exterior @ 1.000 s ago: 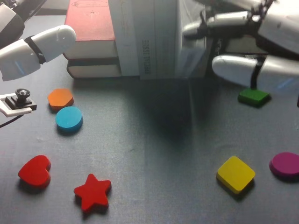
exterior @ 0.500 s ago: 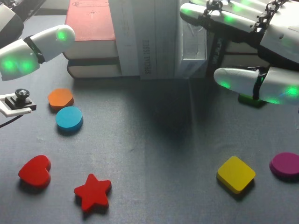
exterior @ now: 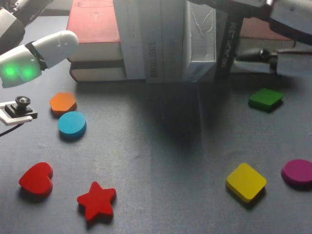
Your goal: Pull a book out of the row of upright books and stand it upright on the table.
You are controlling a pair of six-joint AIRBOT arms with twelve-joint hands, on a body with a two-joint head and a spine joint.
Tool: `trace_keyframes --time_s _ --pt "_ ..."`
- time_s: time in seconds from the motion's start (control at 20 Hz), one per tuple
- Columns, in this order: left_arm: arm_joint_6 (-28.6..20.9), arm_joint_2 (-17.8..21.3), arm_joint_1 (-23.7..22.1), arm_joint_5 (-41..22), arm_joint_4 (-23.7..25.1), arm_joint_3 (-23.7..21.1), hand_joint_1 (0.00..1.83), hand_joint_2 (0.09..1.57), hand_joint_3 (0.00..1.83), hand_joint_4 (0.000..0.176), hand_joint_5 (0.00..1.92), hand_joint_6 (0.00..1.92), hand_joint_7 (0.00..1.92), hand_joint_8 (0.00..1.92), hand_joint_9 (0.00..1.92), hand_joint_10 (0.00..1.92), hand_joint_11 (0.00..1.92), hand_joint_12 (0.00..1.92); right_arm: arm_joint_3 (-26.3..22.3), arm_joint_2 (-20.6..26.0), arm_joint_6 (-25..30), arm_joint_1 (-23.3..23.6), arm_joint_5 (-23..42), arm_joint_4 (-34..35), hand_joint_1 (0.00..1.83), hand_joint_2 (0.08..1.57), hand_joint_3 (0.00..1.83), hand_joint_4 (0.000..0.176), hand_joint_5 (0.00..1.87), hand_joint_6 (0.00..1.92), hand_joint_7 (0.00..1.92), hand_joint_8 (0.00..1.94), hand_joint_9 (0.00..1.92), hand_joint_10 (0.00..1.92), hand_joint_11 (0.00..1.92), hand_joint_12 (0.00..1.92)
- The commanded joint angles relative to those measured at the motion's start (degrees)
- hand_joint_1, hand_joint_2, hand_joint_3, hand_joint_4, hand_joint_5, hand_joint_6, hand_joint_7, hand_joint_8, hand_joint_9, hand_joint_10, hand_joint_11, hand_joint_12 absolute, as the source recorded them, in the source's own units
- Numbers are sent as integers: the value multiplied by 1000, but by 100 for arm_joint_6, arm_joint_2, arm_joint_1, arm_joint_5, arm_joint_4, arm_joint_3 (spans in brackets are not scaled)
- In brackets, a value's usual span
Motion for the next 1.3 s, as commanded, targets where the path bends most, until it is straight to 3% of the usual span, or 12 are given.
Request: trace_keyframes --time_s 0.0,0.1,0.15,0.4,0.7,0.8,0.9,0.95,1.1,1.15,1.2,1.25 --pt "-32 -6 -46 -685 -150 20 278 1331 6 26 8 1 0 0 0 0 0 0 2 -58 47 320 -27 -95 1194 1115 0 106 0 0 0 0 0 0 0 0" --pt "-32 -6 -42 -685 -152 22 271 1335 3 27 0 0 0 0 0 0 0 0 2 -188 152 894 -773 -885 1226 1068 0 115 0 0 0 0 0 0 0 0" --pt "-33 -7 -41 -685 -153 23 279 1331 1 33 6 2 0 0 0 0 0 0 3 -205 211 1019 -1056 -1216 1221 1066 0 79 0 0 0 0 0 0 0 0" --pt "-35 -19 -41 -668 -153 32 301 1339 2 41 23 6 0 0 0 0 0 0 -42 -301 1392 1655 -2024 -3630 1234 1100 0 68 0 0 0 0 0 0 0 0" --pt "-35 -21 -43 -669 -152 32 262 1350 3 49 16 1 0 0 0 0 0 0 -42 -642 3147 1881 -2370 -6290 1364 1180 14 98 0 0 20 8 0 0 0 0" --pt "-35 -23 -44 -664 -152 34 253 1349 2 53 17 1 0 0 0 0 0 0 -38 -756 3558 1886 -2369 -6860 1412 1161 4 39 0 0 30 9 43 18 0 0" --pt "-35 -24 -44 -663 -152 35 228 1349 1 56 15 1 0 0 0 0 0 0 -83 -780 3684 1925 -2296 -7070 1392 1088 0 46 0 0 4 0 76 32 0 0" --pt "-35 -24 -45 -663 -152 35 215 1349 1 61 5 0 0 0 0 0 0 0 -109 -780 3684 1943 -2295 -7136 1366 1042 0 17 7 3 25 9 106 46 14 7" --pt "-35 -27 -43 -664 -152 36 199 1348 1 59 2 0 0 0 0 0 0 0 -115 -780 3866 1947 -2244 -7307 1302 1064 11 0 394 299 492 147 203 518 0 628" --pt "-36 -27 -42 -666 -152 35 199 1349 1 62 1 0 0 0 0 0 0 0 -114 -780 3963 1947 -2228 -7414 1184 1197 7 0 658 1099 736 1112 282 1003 0 1443" --pt "-36 -29 -43 -666 -152 35 214 1349 1 67 3 1 0 0 0 0 0 0 -105 -787 4099 1947 -2216 -7572 1187 1220 2 0 764 1122 779 1428 324 1337 0 1825" --pt "-35 -31 -44 -666 -152 36 229 1348 0 65 5 1 0 0 0 0 0 0 -86 -813 4211 1948 -2161 -7688 1201 1160 0 0 965 990 844 1246 489 1308 42 1829"
